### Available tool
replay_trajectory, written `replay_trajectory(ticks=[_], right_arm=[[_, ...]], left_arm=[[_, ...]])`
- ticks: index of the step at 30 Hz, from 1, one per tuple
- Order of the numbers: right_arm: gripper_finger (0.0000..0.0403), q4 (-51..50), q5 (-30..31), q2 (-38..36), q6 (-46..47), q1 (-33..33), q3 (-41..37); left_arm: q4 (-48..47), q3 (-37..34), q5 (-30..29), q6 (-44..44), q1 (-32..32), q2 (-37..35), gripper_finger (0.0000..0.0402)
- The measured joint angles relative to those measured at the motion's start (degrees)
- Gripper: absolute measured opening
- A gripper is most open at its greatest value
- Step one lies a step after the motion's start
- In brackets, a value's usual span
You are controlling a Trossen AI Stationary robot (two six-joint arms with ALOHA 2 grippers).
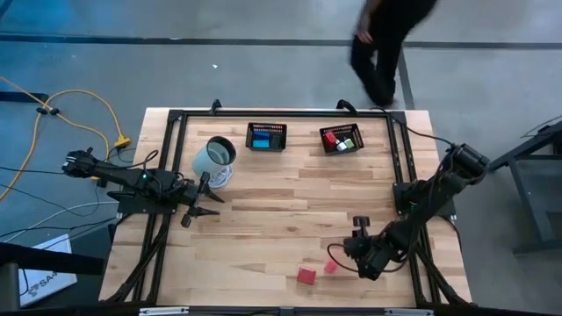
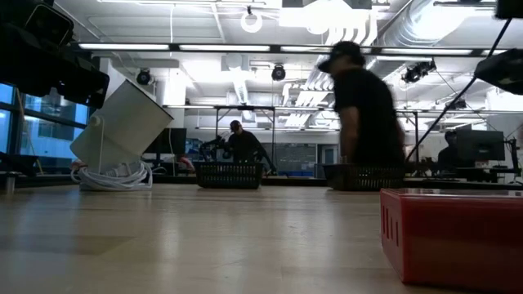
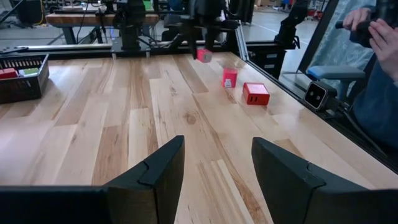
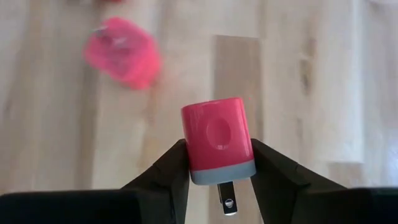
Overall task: Pick & Place Office items
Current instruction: Put the pink charger adapter into the right black bin
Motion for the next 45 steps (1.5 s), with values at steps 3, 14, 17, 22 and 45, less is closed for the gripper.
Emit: replay_trajectory(ticks=[3,14,17,22,45], right_arm=[[0.0131,-2.1,1.2,-0.9,2.9,-1.4,0.0],[0.0132,-3.2,5.2,-3.0,3.6,-11.0,0.0],[0.0132,-3.2,5.0,-3.7,3.4,-14.9,0.0],[0.0133,-3.3,4.5,-5.7,0.7,-22.1,0.0],[0.0134,1.4,-8.3,-13.5,-25.5,-61.7,0.0]], left_arm=[[0.0,0.0,0.0,0.0,0.0,0.0,0.018],[0.0,0.0,0.0,0.0,0.0,0.0,0.018],[0.0,0.0,0.0,0.0,0.0,0.0,0.018],[0.0,0.0,0.0,0.0,0.0,0.0,0.018],[0.0,0.0,0.0,0.0,0.0,0.0,0.018]])
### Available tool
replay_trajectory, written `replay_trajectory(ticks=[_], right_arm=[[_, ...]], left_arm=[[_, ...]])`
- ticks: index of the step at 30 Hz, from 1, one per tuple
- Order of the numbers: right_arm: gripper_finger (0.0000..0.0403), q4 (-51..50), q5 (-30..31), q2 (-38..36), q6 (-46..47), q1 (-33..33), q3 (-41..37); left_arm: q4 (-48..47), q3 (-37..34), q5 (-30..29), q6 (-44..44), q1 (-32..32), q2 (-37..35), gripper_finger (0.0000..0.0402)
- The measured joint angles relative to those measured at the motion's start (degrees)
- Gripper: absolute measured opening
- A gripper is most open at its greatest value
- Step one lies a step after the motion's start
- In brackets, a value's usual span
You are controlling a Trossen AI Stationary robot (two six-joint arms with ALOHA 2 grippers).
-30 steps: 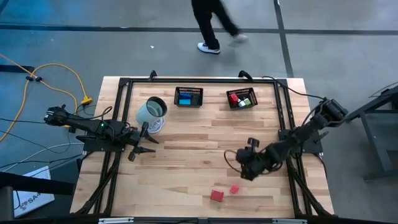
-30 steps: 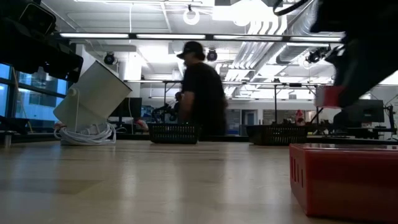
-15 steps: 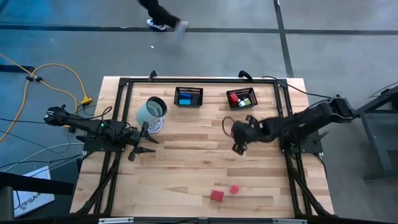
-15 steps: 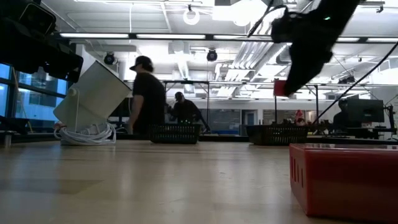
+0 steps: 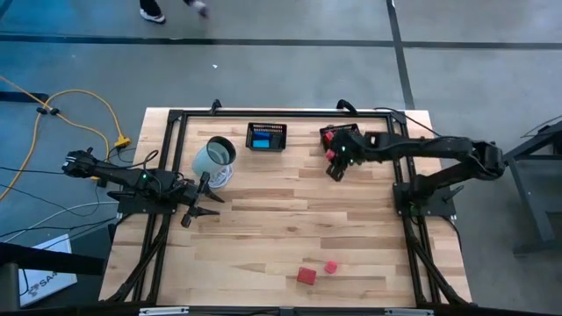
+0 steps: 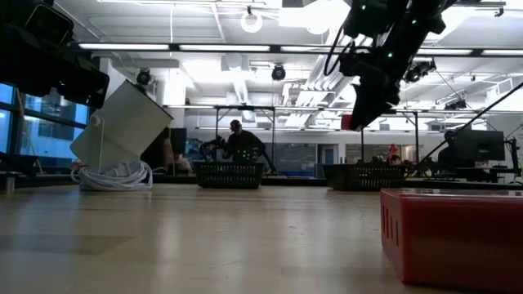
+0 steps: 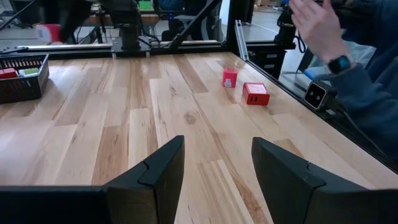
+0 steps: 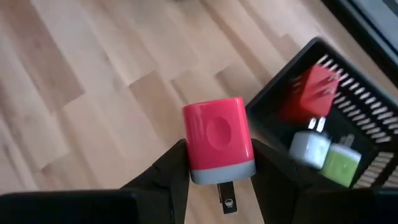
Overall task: Pick & Place Office items
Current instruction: Put the pink charger adapter into the right black bin
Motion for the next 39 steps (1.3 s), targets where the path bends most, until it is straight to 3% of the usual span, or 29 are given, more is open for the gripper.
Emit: replay_trajectory(ticks=[12,22,39], right_arm=[[0.0135,2.6,-6.4,0.1,-8.8,-11.6,0.0],[0.0135,4.6,-8.3,0.2,-14.0,-15.5,0.0],[0.0135,5.4,-9.3,10.5,-19.6,-18.5,0.0]], left_arm=[[0.0,0.0,0.0,0.0,0.0,0.0,0.018],[0.0,0.0,0.0,0.0,0.0,0.0,0.018],[0.0,0.0,0.0,0.0,0.0,0.0,0.018]])
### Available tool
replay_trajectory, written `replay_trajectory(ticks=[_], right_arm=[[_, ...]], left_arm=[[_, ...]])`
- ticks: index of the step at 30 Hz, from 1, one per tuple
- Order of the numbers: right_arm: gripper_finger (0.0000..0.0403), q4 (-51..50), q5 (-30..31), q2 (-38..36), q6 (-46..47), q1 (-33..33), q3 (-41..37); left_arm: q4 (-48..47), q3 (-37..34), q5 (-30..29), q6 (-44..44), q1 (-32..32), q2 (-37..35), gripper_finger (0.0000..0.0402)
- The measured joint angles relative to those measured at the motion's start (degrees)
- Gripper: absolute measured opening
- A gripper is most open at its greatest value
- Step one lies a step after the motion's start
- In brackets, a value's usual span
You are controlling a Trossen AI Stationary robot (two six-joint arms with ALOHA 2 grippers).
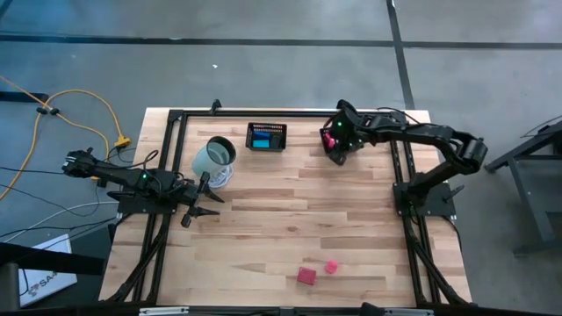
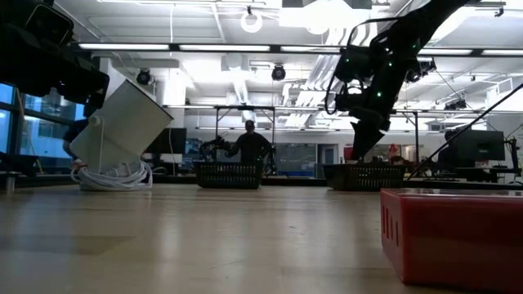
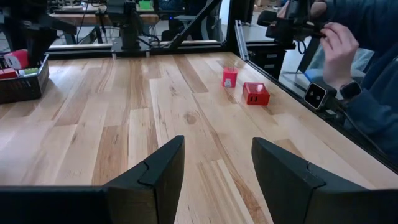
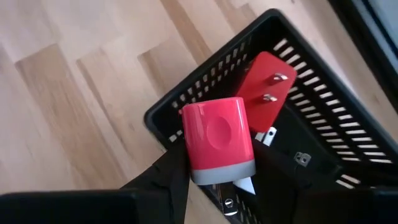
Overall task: Pick & Place Office items
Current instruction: Put the pink charger adapter into the right black bin
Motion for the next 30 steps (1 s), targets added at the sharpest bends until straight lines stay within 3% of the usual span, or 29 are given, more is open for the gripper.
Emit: replay_trajectory(ticks=[20,24,30], right_arm=[[0.0135,-0.8,0.3,0.0,-6.0,0.3,0.0],[0.0135,-0.9,2.9,1.8,-7.2,0.9,0.0],[0.0135,0.7,1.9,3.4,-7.3,0.9,0.0]], left_arm=[[0.0,0.0,0.0,0.0,0.0,0.0,0.018],[0.0,0.0,0.0,0.0,0.0,0.0,0.018],[0.0,0.0,0.0,0.0,0.0,0.0,0.018]])
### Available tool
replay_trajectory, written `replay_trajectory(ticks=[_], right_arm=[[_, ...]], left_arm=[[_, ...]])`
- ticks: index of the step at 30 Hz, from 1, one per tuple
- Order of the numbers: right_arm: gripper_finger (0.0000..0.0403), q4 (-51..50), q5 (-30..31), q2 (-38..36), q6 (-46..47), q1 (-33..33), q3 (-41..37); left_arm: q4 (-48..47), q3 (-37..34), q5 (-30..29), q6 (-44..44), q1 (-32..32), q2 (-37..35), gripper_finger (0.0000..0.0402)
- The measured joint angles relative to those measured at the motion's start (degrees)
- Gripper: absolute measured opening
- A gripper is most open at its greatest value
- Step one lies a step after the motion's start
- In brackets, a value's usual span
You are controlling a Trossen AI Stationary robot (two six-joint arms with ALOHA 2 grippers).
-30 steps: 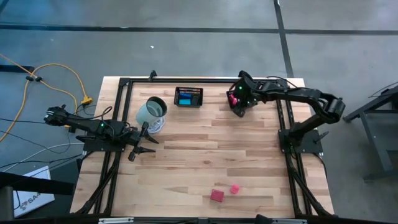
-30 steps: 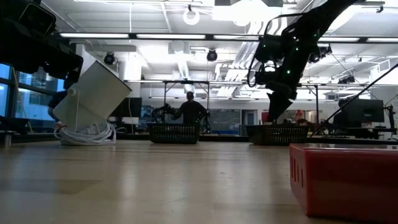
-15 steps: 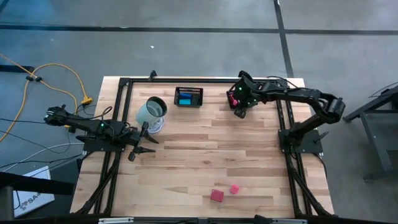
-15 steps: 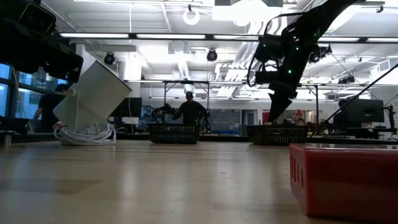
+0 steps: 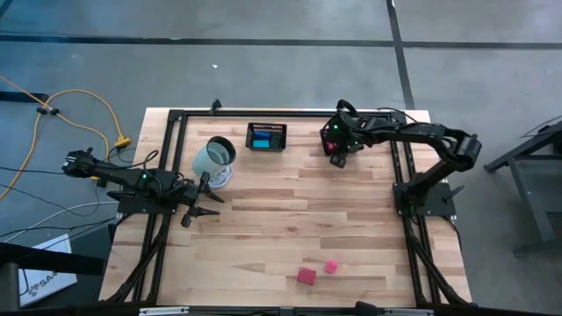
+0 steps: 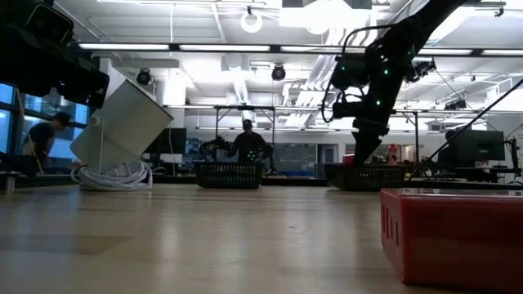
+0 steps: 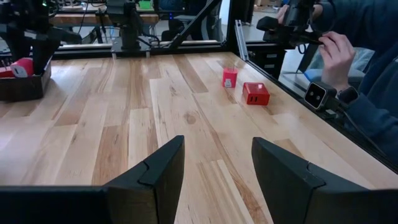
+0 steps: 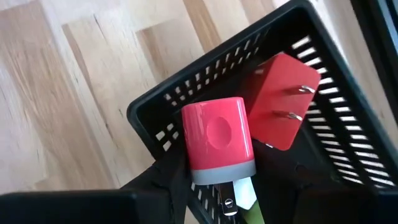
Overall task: Pick & Place Office items
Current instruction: Put the pink charger adapter into the right black bin
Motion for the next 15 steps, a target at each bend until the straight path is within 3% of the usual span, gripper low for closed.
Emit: replay_trajectory(ticks=[15], right_arm=[[0.0135,0.5,-0.4,0.0,-0.2,0.0,0.0]], left_arm=[[0.0,0.0,0.0,0.0,0.0,0.0,0.018]])
